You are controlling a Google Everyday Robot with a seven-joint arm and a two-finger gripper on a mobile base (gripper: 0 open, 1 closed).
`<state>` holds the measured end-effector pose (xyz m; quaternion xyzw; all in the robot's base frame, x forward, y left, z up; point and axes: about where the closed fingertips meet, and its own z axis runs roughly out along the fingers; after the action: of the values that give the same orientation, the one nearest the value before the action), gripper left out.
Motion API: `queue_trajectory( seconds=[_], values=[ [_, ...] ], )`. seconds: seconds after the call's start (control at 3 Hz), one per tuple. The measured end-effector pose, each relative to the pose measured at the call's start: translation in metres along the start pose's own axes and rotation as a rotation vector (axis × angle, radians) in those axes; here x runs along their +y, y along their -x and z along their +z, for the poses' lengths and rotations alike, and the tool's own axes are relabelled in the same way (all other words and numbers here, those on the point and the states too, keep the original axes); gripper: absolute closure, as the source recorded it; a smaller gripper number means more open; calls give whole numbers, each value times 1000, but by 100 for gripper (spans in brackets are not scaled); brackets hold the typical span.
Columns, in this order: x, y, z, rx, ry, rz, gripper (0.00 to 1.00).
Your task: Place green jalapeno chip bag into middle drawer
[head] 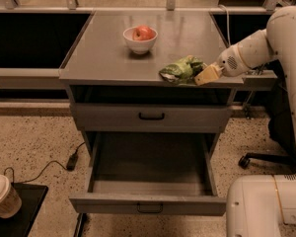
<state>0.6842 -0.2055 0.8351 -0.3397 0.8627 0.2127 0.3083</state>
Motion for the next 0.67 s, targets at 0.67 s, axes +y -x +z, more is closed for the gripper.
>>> queue_trajectory(
  seconds=[0.67],
  values=[
    [0, -20, 3, 5, 2, 54, 100]
  ],
)
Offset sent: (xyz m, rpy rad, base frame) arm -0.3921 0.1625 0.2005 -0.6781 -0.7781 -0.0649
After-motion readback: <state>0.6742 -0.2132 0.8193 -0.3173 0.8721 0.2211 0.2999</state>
